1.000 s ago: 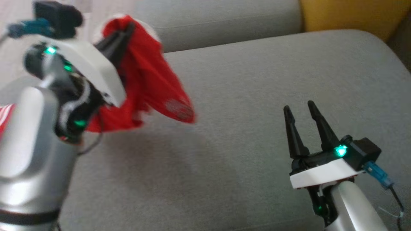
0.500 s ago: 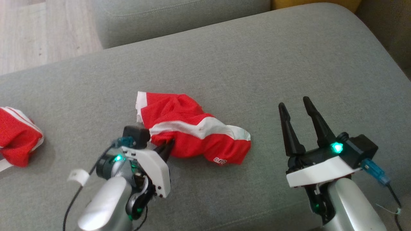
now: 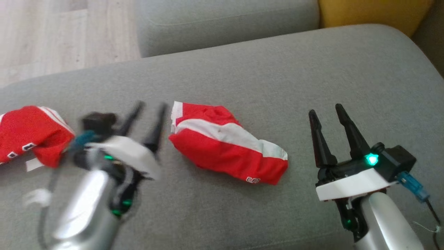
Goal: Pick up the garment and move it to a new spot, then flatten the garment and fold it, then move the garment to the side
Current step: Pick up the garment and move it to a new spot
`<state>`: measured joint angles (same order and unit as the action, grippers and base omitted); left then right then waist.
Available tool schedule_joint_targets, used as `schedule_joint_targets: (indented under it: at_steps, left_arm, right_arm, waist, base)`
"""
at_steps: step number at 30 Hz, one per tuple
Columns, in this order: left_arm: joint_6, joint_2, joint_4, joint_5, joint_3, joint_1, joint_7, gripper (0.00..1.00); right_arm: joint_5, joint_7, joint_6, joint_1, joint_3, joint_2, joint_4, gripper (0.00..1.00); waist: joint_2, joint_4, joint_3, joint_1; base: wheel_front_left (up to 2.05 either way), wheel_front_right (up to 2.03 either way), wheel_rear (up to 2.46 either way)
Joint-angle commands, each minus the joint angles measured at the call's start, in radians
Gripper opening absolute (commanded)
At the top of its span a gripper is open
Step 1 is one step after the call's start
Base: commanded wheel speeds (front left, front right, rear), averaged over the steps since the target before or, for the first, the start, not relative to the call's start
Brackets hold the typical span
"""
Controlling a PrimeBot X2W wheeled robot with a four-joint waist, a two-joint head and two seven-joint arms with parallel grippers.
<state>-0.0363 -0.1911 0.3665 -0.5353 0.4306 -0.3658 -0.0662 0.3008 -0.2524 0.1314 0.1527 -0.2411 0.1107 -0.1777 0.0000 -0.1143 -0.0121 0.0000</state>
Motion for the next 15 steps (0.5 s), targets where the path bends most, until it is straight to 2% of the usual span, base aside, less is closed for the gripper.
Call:
schedule_joint_targets:
  at_steps: [1,6,9,12,15]
  left_arm:
    - [0.023,-0.058,-0.072,0.0,-0.066,-0.009,-0.02,1.0]
    - [0.091,-0.104,-0.208,-0.003,-0.141,0.111,-0.099,1.0]
    - [0.143,-0.116,-0.246,0.042,-0.155,0.188,-0.15,1.0]
    - [0.183,-0.1,-0.258,0.069,-0.175,0.259,-0.182,1.0]
    - [0.196,-0.074,-0.255,0.083,-0.183,0.308,-0.191,1.0]
  right_arm:
    - [0.008,-0.009,-0.001,0.016,-0.01,0.012,0.039,1.0]
    - [0.019,-0.009,-0.001,-0.007,0.012,0.02,0.047,1.0]
    - [0.025,-0.009,-0.001,-0.024,0.015,0.024,0.044,1.0]
    - [0.031,-0.009,-0.001,-0.04,0.019,0.028,0.038,1.0]
    - [0.034,-0.009,-0.001,-0.051,0.022,0.035,0.028,1.0]
  waist:
    - [0.0,0.013,0.009,0.0]
    - [0.0,0.028,0.013,0.0]
    - [0.0,0.031,0.013,0.0]
    - [0.0,0.031,0.012,0.0]
    - [0.0,0.033,0.01,0.0]
  base:
    - [0.0,0.0,0.0]
    - [0.0,0.0,0.0]
    - [0.0,0.0,0.0]
    - [0.0,0.0,0.0]
    - [0.0,0.0,0.0]
